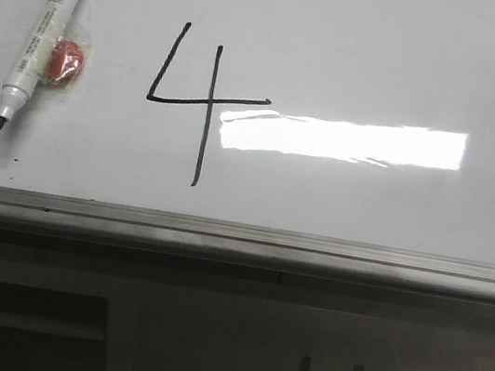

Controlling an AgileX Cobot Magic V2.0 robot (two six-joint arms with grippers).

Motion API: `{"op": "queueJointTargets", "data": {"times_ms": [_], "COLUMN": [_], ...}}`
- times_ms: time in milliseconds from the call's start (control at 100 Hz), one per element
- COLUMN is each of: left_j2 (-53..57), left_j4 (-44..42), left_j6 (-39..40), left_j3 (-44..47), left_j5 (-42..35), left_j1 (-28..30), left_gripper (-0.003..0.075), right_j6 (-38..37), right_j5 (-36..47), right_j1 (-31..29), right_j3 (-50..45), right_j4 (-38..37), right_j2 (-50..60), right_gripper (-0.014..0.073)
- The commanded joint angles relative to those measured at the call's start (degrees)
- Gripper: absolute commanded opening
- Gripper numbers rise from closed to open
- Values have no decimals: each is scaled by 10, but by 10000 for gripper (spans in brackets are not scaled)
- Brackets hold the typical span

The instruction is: Write number 4 on whiteboard

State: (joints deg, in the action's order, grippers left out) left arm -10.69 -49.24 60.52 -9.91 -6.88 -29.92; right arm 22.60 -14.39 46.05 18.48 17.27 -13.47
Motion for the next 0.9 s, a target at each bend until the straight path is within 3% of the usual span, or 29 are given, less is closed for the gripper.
{"op": "queueJointTargets", "data": {"times_ms": [0,120,220,360,430,550,650,890], "left_j2": [-5,-5,-5,-3,-3,-2,-2,63], "left_j4": [5,13,140,184,231,319,392,471], "left_j6": [3,3,-9,-113,-233,-522,-659,-663], "left_j3": [-17,-17,-17,-17,-17,-17,-10,67], "left_j5": [-29,-20,31,64,64,64,64,64], "left_j1": [-3,-3,-3,12,35,92,137,231], "left_gripper": [-20,-20,-20,-20,-20,-20,-20,-20], "right_j6": [1,1,1,1,1,1,1,1], "right_j5": [41,41,41,41,41,41,41,41], "right_j1": [-3,-3,-3,-3,-3,-3,-3,-3], "right_j3": [15,15,15,15,15,15,15,15], "right_j4": [-2,-2,-2,-2,-2,-2,-2,-2], "right_j2": [-5,-5,-5,-5,-5,-5,-5,-5], "right_gripper": [-64,-64,-64,-64,-64,-64,-64,-64]}}
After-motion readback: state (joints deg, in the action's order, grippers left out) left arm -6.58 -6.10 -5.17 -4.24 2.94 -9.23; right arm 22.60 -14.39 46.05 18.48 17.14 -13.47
